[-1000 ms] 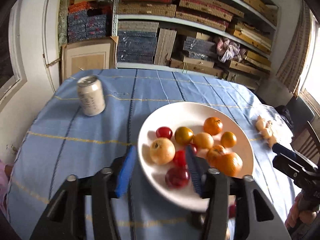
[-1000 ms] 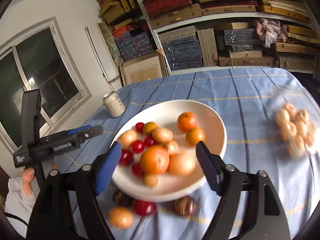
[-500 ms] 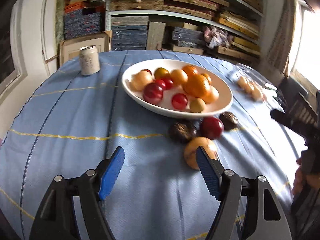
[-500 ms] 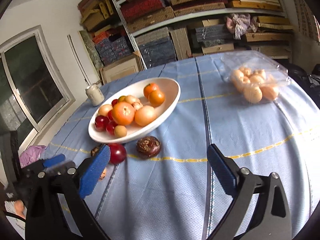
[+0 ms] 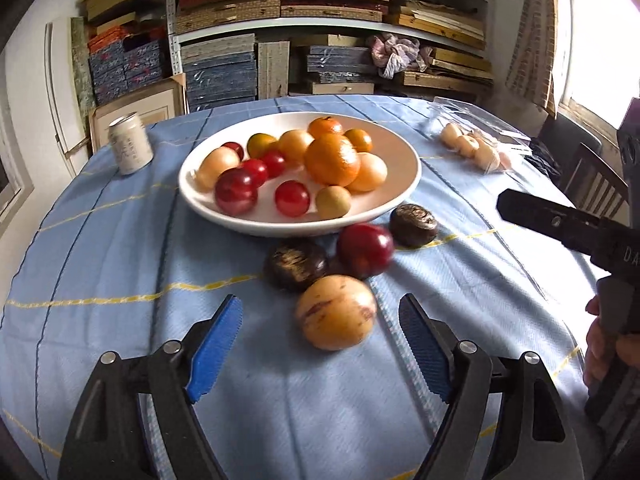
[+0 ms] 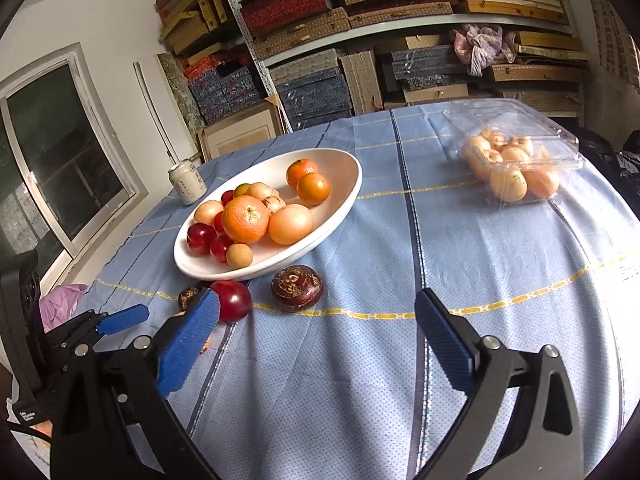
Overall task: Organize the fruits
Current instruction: 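Move both open tools back to the remaining fruits beside the plate, then grasp a speckled pear with the left tool while the right tool grasps a dark brown fruit, then lower the pear and brown fruit onto the white plate and open both tools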
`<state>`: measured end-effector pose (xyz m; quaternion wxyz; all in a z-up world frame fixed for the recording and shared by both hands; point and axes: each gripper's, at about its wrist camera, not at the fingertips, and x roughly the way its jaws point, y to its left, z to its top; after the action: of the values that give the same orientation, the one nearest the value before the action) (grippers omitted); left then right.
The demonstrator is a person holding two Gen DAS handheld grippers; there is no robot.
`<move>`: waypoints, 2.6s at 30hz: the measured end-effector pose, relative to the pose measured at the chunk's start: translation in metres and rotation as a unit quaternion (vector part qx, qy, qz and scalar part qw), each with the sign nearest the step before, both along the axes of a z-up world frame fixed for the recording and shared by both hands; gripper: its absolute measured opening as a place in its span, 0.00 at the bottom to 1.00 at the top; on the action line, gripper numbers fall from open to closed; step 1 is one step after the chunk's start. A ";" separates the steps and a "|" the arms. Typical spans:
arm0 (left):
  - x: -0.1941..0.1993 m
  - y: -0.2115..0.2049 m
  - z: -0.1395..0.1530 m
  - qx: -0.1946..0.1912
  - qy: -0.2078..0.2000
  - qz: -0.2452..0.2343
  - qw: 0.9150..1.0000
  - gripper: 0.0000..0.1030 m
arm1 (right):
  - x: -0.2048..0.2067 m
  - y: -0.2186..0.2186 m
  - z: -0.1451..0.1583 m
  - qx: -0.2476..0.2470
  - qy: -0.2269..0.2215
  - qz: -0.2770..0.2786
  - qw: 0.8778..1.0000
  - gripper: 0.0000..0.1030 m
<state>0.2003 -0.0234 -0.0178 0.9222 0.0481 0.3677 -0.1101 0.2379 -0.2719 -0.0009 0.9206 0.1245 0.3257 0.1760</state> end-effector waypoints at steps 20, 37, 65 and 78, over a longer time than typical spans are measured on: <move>0.021 -0.001 -0.015 -0.021 0.049 -0.013 0.998 0.45 | 0.006 0.006 -0.010 -0.014 0.023 0.008 1.000 0.94; 0.021 0.061 0.008 -0.072 0.028 0.044 0.996 0.45 | 0.005 0.075 -0.013 -0.219 -0.026 0.073 0.973 0.88; 0.024 0.060 0.000 -0.082 0.048 0.047 0.994 0.45 | 0.066 0.071 -0.031 -0.124 0.075 0.097 0.985 0.41; 0.025 0.067 0.005 -0.099 0.045 0.053 0.993 0.45 | 0.021 0.047 -0.011 -0.093 0.037 0.085 0.991 0.41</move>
<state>0.2250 0.0441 -0.0130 0.9095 -0.0678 0.3978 -0.0993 0.2590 -0.2252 -0.0115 0.8970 0.0166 0.3842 0.2180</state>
